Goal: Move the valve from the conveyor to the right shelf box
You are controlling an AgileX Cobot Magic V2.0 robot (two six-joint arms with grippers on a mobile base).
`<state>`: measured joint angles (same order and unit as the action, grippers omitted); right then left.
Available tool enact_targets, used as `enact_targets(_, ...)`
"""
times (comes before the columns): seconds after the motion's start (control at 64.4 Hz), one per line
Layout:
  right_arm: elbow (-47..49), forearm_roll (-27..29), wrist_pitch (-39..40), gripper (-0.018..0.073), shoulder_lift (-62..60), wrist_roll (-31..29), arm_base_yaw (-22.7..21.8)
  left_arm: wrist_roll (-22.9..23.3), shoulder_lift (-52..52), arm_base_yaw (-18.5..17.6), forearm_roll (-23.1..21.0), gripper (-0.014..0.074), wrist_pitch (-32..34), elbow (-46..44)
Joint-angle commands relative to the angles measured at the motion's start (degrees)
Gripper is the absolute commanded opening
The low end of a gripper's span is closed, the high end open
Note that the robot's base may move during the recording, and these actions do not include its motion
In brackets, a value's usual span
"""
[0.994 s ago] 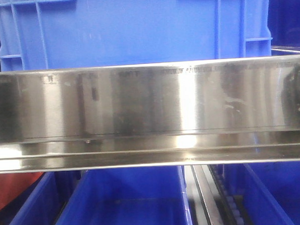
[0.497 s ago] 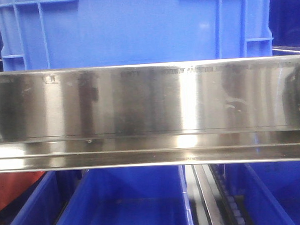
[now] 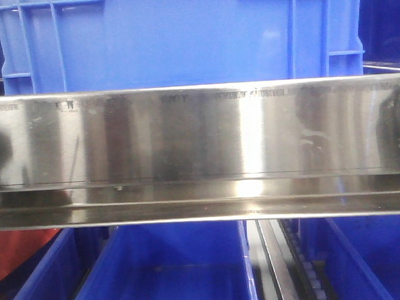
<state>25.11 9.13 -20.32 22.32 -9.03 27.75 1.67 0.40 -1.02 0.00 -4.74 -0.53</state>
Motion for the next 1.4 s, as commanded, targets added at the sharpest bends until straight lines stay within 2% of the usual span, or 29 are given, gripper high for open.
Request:
enact_targets(0.0, -0.01, -0.36, 1.46, -0.0163, -0.33, -0.03, -0.17, 0.07, -0.4, 0.28, -0.9, -0.0111, 2.23, 0.53)
enact_targets(0.994, -0.01, -0.36, 2.06, -0.0163, -0.33, -0.03, -0.34, 0.07, -0.4, 0.28, -0.9, -0.0111, 4.06, 0.53)
enact_targets(1.118, -0.56, -0.4, 2.92, -0.0163, -2.11, -0.03, -4.62, 0.07, -0.4, 0.28, -0.9, -0.0111, 4.06, 0.53)
enact_targets(1.258, -3.61, -0.4, 3.97, -0.0163, -6.22, 0.08, -12.27, 0.07, -0.4, 0.28, -0.9, -0.0111, 4.06, 0.53)
enact_targets(1.382, -8.7, -0.4, 6.46, -0.0163, -11.11, 2.6, -18.55, 0.07, -0.4, 0.28, -0.9, -0.0111, 4.06, 0.53)
